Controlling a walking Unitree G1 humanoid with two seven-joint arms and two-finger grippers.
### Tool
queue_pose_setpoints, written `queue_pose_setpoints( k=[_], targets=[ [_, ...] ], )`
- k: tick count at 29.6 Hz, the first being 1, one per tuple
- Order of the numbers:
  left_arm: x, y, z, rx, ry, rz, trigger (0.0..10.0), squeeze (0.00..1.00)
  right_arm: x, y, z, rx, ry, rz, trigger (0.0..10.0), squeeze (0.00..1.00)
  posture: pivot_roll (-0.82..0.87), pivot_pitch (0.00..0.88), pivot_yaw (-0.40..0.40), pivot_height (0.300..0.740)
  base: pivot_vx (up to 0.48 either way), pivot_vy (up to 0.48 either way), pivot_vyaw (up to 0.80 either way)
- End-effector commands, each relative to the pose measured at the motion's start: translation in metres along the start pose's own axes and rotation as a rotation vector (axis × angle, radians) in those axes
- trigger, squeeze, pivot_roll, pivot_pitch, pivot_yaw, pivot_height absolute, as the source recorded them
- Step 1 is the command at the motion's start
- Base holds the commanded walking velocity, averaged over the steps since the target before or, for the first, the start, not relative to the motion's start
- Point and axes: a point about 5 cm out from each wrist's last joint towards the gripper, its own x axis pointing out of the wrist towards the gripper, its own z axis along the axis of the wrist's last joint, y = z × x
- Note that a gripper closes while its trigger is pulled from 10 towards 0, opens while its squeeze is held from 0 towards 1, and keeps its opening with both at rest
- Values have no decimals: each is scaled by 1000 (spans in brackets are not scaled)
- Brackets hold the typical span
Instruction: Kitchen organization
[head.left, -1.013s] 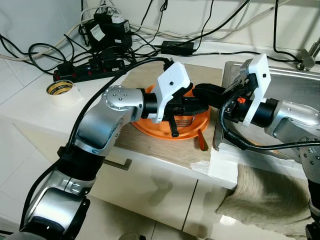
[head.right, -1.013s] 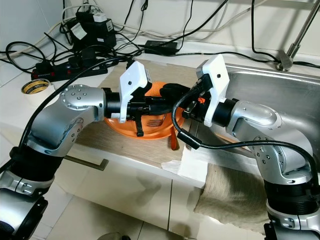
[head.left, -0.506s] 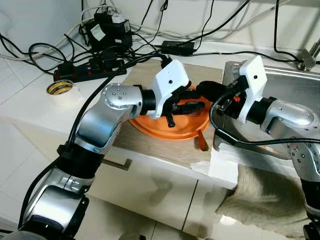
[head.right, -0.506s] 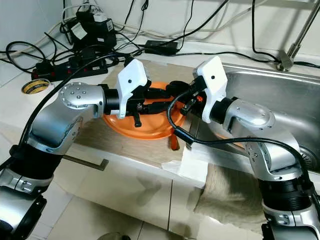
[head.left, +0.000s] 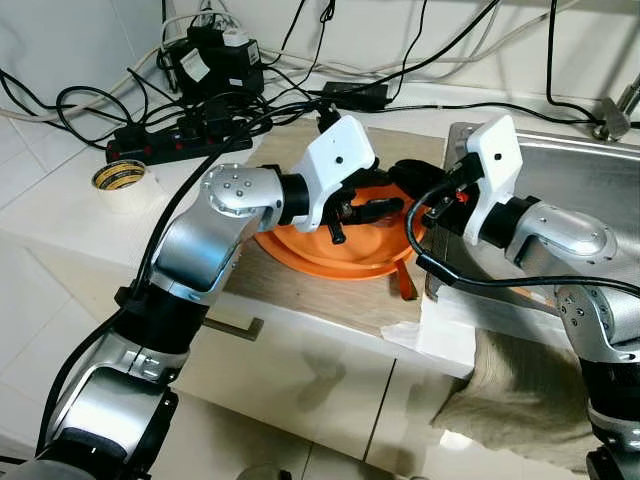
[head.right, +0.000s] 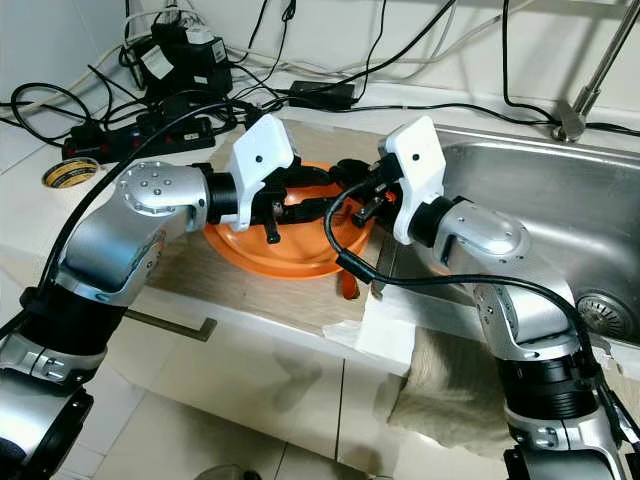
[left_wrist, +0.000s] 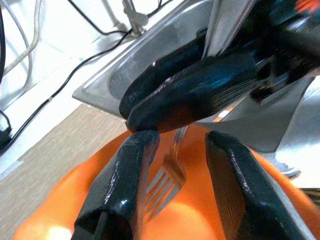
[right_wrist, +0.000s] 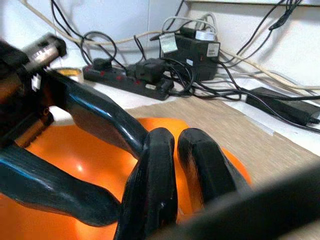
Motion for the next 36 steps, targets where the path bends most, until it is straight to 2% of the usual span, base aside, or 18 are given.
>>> queue_pose_setpoints(
  k=[1,6,7,15,18,21,29,36],
  targets=[
    [3,2,11,42,-24,6,10000,0,13,18,12,-14,-62,106,10000,0,-36,0,56,740,0,0,0],
    [3,2,10,44,-24,9,10000,0,22,20,23,10,-151,95,10000,0,-35,0,54,740,0,0,0],
    [4,2,10,42,-25,10,10000,0,27,20,28,41,-188,77,10000,0,-34,0,53,740,0,0,0],
    [5,0,9,41,-26,11,10000,0,40,21,46,155,-301,65,10000,0,-31,0,50,740,0,0,0],
    [5,0,9,40,-29,14,10000,0,42,15,59,204,-377,39,10000,0,-30,0,48,740,0,0,0],
    [5,0,9,39,-29,16,10000,0,43,8,68,207,-421,2,10000,0,-31,0,46,740,0,0,0],
    [5,2,7,33,-22,36,10000,0,40,0,71,170,-431,-33,10000,0,-32,0,46,740,0,0,0],
    [4,8,10,24,-31,63,10000,0,36,-1,58,150,-394,-58,10000,0,-32,0,53,740,0,0,0]
  ],
)
